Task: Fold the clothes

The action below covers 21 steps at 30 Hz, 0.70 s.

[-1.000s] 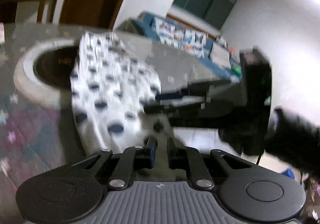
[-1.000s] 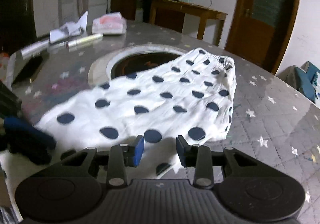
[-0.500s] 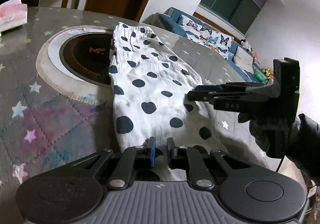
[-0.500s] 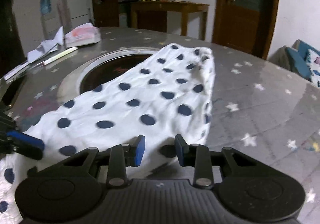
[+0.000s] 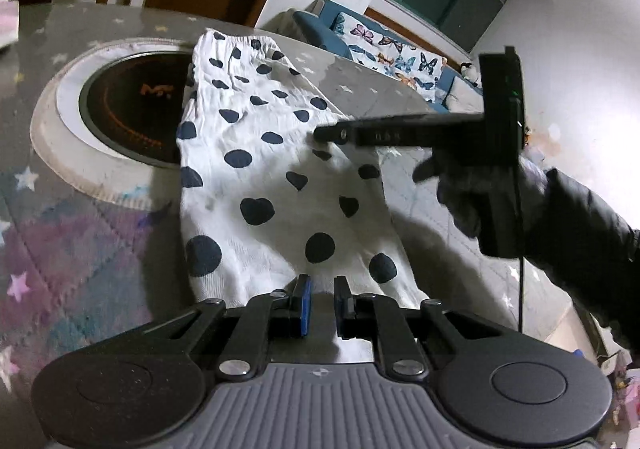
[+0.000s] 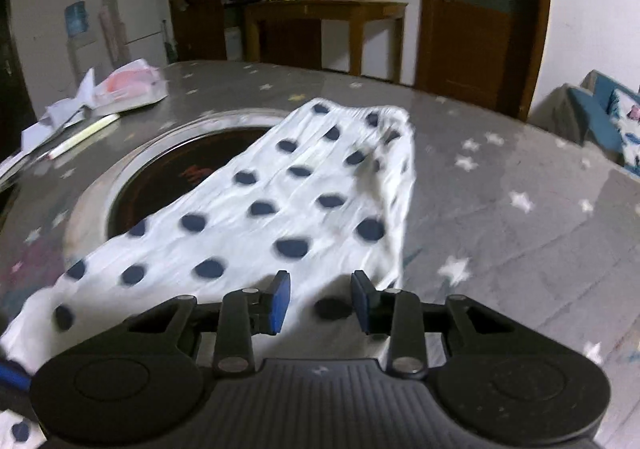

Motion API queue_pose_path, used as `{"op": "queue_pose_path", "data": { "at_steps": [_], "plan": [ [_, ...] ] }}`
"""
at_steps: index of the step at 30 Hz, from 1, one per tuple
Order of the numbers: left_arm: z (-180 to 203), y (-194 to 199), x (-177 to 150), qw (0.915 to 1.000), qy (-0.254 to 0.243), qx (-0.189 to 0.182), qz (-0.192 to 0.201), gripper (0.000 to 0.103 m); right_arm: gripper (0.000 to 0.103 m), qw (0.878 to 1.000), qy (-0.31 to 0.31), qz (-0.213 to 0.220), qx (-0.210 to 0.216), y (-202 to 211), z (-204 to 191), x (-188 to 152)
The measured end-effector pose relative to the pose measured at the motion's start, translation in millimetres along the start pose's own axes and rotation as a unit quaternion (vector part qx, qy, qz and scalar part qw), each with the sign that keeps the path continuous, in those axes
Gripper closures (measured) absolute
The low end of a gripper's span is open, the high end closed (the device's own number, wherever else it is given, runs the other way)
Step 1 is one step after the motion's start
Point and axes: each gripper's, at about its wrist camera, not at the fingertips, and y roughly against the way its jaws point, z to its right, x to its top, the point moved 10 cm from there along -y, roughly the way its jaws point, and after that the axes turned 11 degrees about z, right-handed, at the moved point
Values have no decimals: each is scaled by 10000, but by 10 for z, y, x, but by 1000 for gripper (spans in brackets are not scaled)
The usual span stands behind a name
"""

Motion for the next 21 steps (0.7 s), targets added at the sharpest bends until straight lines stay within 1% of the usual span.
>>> {"op": "queue_pose_path", "data": {
  "at_steps": [2, 4, 8, 11, 18, 21],
  "plan": [
    [9, -16, 11, 10000, 6, -42, -5, 89, 69, 9999, 126, 44, 6, -70, 12, 96],
    [7, -47, 4, 10000, 40, -68, -36, 88, 69, 9997, 232, 50, 109, -206, -32, 188],
    [-11, -64, 2, 9998, 132, -130, -53, 88, 69, 9991, 378, -68, 159, -598, -35, 319],
    [-33, -65, 2, 9996, 235, -174, -65, 88, 69, 9992, 384, -121, 15, -869, 88, 401],
    [-65, -70, -7, 9989, 398, -251, -73, 88, 68, 9989, 296, -29, -352, -1258, 443, 665],
    [-75, -65, -4, 9985, 484, -260, -74, 88, 67, 9994, 107, 80, -324, -1325, 524, 765]
  ]
}}
